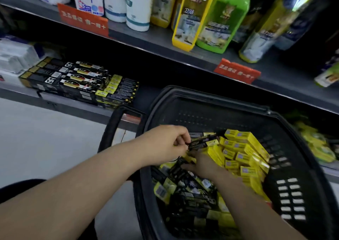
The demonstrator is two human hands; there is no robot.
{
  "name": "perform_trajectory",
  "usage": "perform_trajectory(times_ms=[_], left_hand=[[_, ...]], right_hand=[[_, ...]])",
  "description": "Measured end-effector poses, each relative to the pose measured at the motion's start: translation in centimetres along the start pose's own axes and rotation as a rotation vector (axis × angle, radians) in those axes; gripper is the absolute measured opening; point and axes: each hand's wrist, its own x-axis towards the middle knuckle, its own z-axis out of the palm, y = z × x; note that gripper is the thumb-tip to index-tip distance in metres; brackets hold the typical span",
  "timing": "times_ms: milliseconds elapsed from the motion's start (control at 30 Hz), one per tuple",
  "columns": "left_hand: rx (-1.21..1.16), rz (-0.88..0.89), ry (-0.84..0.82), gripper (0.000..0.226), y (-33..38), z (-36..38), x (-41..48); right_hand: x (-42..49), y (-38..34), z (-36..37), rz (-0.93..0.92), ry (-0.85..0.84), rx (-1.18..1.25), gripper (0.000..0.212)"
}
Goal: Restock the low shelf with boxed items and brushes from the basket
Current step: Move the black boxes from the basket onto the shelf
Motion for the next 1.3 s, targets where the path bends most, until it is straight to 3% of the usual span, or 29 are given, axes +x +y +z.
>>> perform_trajectory(times_ms=[100,233,333,467,533,600,667,733,800,900,1100,1233,1300], left_hand=[[-0.019,-0.032,-0.015,0.019,0.9,1.1,0.8],[-0.052,-0.114,-0.075,0.027,1.3,2.3,1.7],[-0.098,-0.2,-0.061,0.048,1.3,3.2,2.3],[-0.26,-0.262,-0.133,0.086,1.2,4.7,2.0],[-0.409,-0.249,-0.103,0.082,1.6,5.5,1.8],[-0.581,-0.311,0.002,0.072,1.7,5.8,2.2],[-0.84,-0.428,0.085,0.063,1.6,5.6,3.0],[-0.986,-0.504,0.155,0.048,1.3,5.0,3.6],[-0.972,-0.519,0.197,0.034,0.8,4.7,3.8],[-0.952,-0.508,0.211,0.036,0.6,4.4,3.8],[-0.871,-0.504,0.186,0.03,0.0,4.3,3.7],[-0.894,-0.519,0.178,0.039,-0.3,4.1,3.6],[-0.912,-0.536,0.171,0.029,-0.4,3.9,3.5]], right_hand=[[-1.5,1.5,-0.9,-0.017,-0.033,0.176,0.071],[-3.7,2.6,-1.9,-0.075,0.026,-0.028,0.053],[-5.7,1.9,-3.3,-0.205,0.169,0.237,0.034],[-8.4,-1.0,-5.2,-0.347,0.398,0.595,0.03],[-9.0,-2.3,-5.5,-0.354,0.46,0.708,0.029],[-9.0,-3.0,-5.6,-0.351,0.389,0.895,0.02],[-8.7,-2.7,-5.6,-0.291,0.315,0.971,0.024],[-7.7,-1.4,-5.3,-0.221,0.31,0.709,0.023],[-6.3,0.3,-4.0,-0.133,0.217,0.263,0.02],[-4.7,2.3,-0.5,-0.012,-0.042,-0.051,0.049],[-2.9,2.5,2.0,-0.072,0.056,-0.152,0.072],[-2.7,2.7,1.8,-0.081,0.03,-0.014,0.064],[-2.8,2.7,1.6,-0.079,-0.002,0.076,0.054]])
